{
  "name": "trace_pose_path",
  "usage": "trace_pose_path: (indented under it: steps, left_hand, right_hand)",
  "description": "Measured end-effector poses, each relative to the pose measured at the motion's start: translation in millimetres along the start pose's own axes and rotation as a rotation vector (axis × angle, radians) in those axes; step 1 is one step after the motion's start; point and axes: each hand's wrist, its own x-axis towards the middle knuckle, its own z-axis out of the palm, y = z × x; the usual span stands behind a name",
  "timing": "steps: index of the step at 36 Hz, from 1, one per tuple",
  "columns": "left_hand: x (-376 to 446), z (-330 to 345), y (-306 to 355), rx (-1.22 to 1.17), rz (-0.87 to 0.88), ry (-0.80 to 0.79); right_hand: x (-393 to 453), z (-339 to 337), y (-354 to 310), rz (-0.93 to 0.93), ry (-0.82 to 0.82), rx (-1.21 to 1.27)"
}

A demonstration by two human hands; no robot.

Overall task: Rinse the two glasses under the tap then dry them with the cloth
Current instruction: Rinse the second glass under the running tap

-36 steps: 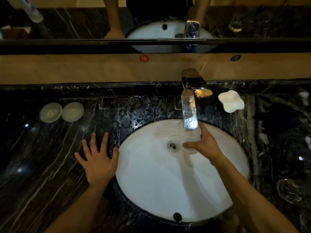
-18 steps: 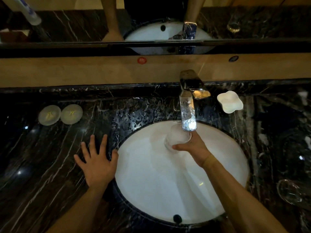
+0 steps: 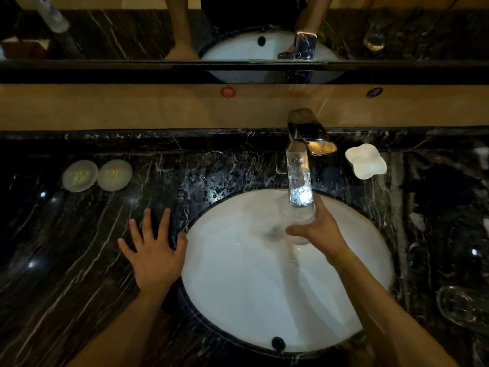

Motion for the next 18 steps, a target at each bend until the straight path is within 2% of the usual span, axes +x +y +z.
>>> trace_pose_path:
  steps: [5, 9, 12, 18]
  left_hand:
    - [0, 0, 0, -0.004, -0.004, 0.003]
    - [0, 0, 1, -0.011, -0.004, 0.009]
    - [1, -1, 1, -0.007, -0.005, 0.008]
    - [1, -1, 1, -0.005, -0.01, -0.001]
  right_hand:
    - [1, -10, 11, 0.047, -0.306, 0.3]
    - [3, 1, 15, 0.012, -0.365, 0.431]
    - [2, 15, 11, -0.015, -0.224, 0.361]
    - [3, 39, 6, -0.127, 0.153, 0.038]
